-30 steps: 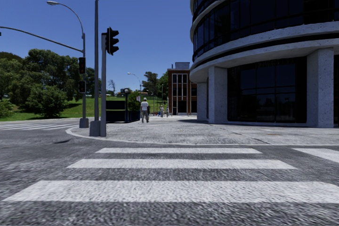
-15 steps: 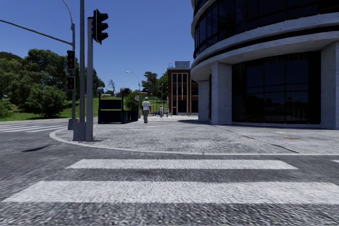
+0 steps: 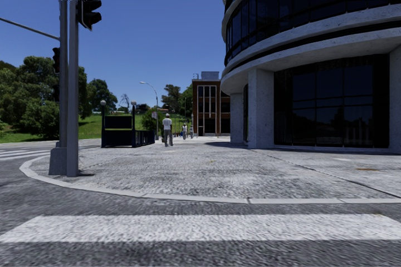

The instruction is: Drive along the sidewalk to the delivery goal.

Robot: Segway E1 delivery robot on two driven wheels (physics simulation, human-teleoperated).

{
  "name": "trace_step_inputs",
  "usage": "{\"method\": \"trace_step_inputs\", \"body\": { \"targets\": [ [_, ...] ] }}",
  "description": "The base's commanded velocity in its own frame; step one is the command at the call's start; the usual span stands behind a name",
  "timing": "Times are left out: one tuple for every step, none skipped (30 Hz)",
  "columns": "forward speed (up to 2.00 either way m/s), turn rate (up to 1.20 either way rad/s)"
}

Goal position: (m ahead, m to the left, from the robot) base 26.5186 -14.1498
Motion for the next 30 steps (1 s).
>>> {"method": "trace_step_inputs", "body": {
  "targets": [
    [2.00, 0.00],
    [2.00, 0.00],
    [2.00, 0.00],
    [2.00, 0.00],
    [2.00, 0.00],
    [2.00, 0.00],
    [2.00, 0.00],
    [2.00, 0.00],
    [2.00, 0.00],
    [2.00, 0.00],
    [2.00, 0.00],
    [2.00, 0.00],
    [2.00, 0.00],
    [2.00, 0.00],
    [2.00, 0.00],
    [2.00, 0.00],
    [2.00, 0.00],
    [2.00, 0.00],
    [2.00, 0.00],
    [2.00, 0.00],
    [2.00, 0.00],
    [2.00, 0.00],
    [2.00, 0.00],
    [2.00, 0.00],
    [2.00, 0.00],
    [2.00, 0.00],
    [2.00, 0.00],
    [2.00, 0.00],
    [2.00, 0.00],
    [2.00, 0.00]
  ]
}}
